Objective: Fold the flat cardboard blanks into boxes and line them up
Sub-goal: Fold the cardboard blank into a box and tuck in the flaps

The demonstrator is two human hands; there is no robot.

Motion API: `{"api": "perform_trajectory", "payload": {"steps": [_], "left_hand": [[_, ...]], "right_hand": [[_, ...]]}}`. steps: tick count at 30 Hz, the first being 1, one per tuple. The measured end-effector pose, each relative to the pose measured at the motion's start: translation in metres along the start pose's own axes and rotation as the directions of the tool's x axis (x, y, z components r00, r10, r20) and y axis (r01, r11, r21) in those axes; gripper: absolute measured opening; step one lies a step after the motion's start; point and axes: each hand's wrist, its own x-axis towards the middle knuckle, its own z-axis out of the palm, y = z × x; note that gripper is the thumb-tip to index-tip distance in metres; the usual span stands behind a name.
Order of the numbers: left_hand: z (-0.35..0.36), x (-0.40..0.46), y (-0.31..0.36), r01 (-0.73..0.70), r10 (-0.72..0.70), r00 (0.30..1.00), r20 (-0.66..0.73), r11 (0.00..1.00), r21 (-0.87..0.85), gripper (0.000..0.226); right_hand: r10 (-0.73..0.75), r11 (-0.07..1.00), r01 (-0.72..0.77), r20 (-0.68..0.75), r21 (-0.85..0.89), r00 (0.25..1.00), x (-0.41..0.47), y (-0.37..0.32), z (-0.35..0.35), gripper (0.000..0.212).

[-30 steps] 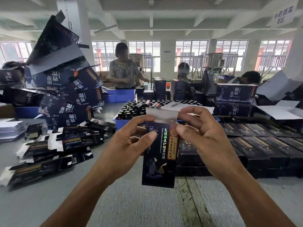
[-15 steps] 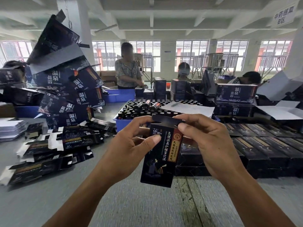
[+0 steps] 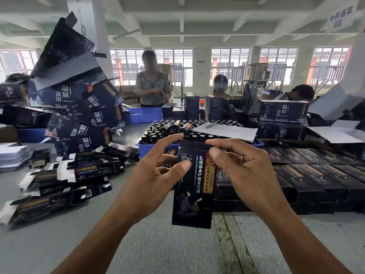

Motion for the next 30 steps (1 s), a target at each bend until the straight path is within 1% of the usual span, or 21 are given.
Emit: {"api": "perform_trajectory", "payload": {"steps": [3,6,11,14,18,23,25,28,30], "left_hand": [[0.0017,0.0000,-0.0007,0.002,-0.002,0.999,-0.033,1.000,-0.003,0.038],[0.0019,0.0003,-0.0010,-0.004,0.004,0.999,-0.051,1.000,0.003,0.038],[0.0013,0.0000,0.0031,-0.008,0.008,0.999,-0.039,1.000,0.003,0.032],[0.0016,-0.0007,0.0048,0.002,-0.002,1.000,-0.020,1.000,-0.025,0.028],[0.0008,-0.0022,0.0055,0.000,0.000,1.000,0.001,1.000,0.019,0.029],[0.0031,-0.0023,0.0050,-0.001,0.001,0.999,-0.032,1.000,-0.004,0.029],[0.0038,-0.0024,0.0054,0.000,0.000,1.000,-0.031,1.000,-0.012,0.030],[0.0019,-0.0025,0.0055,-0.019,0.019,1.000,-0.002,0.999,0.028,0.030],[0.0003,-0.0027,0.0047,-0.035,0.028,0.997,0.067,0.994,0.100,0.034]], "right_hand": [[-0.015,1.000,0.015,0.000,-0.019,1.000,-0.0010,0.0011,0.0028,0.018],[-0.040,0.998,0.041,0.023,-0.055,0.999,-0.0022,0.0027,0.0071,0.020],[-0.055,0.996,0.057,0.033,-0.068,0.998,-0.0024,0.0038,0.0083,0.021],[-0.048,0.998,0.049,0.023,-0.040,0.999,-0.0018,0.0029,0.0067,0.020],[-0.031,0.999,0.031,0.018,0.025,0.999,-0.0006,0.0019,0.0036,0.018],[-0.026,1.000,0.026,0.018,0.016,0.999,-0.0005,0.0022,0.0036,0.018],[-0.028,1.000,0.029,0.019,-0.002,0.999,-0.0002,0.0021,0.0036,0.023],[-0.034,0.999,0.035,0.012,-0.020,0.999,0.0000,0.0022,0.0042,0.025],[-0.039,0.999,0.039,-0.019,-0.004,0.999,0.0003,0.0037,0.0044,0.022]]}}
